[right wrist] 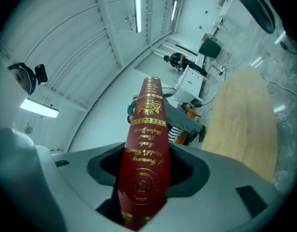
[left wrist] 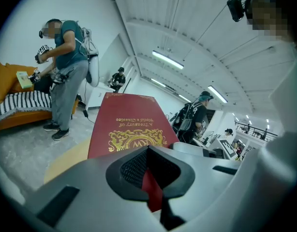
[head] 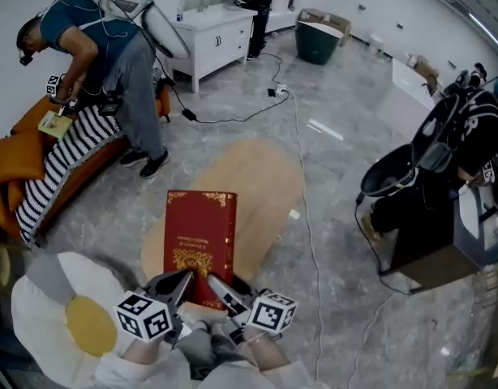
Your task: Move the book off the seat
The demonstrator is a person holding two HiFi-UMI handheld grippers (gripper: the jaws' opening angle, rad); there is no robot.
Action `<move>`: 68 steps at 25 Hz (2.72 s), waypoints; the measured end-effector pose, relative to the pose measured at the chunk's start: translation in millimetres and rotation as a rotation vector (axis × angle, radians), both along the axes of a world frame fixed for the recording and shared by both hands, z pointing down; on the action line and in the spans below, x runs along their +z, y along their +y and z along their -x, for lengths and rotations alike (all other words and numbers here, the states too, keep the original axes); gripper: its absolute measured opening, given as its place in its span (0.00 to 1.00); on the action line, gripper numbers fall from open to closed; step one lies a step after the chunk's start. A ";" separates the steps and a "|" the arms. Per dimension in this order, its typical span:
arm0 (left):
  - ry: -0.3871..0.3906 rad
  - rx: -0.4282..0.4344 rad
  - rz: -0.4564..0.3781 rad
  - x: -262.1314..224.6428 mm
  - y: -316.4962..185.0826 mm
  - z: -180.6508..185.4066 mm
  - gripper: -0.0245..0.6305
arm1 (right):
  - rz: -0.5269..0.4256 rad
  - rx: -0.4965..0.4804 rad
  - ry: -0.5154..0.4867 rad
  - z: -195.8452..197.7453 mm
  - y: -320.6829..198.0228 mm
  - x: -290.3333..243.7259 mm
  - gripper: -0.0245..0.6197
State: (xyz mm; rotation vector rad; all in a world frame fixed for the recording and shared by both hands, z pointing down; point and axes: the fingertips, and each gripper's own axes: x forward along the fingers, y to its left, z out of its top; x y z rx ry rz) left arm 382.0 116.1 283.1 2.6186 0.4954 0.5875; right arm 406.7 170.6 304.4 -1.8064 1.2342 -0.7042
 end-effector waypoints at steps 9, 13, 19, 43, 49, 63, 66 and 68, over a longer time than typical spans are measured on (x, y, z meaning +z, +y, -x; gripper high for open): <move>-0.047 0.050 0.010 12.3 6.8 -16.7 0.05 | 0.020 0.079 -0.042 -10.3 12.4 13.3 0.42; -0.076 0.052 0.028 31.3 0.7 -23.5 0.05 | 0.017 0.111 -0.074 -14.7 9.9 32.2 0.42; -0.132 0.069 0.046 67.8 5.0 -34.7 0.05 | 0.021 0.128 -0.124 -22.2 7.4 69.2 0.42; -0.306 0.108 0.055 293.7 14.1 -58.2 0.05 | 0.100 0.172 -0.308 -55.0 10.1 307.1 0.42; -0.325 0.128 0.062 326.2 27.5 -62.0 0.05 | 0.120 0.159 -0.313 -59.1 10.1 339.8 0.42; -0.388 0.101 0.077 363.0 25.0 -56.0 0.05 | 0.169 0.134 -0.365 -49.5 22.3 379.4 0.42; -0.391 0.105 0.085 366.9 30.9 -54.2 0.05 | 0.190 0.119 -0.364 -49.3 26.8 384.4 0.42; -0.397 0.114 0.088 370.8 33.4 -51.6 0.05 | 0.213 0.113 -0.362 -47.5 27.7 388.9 0.43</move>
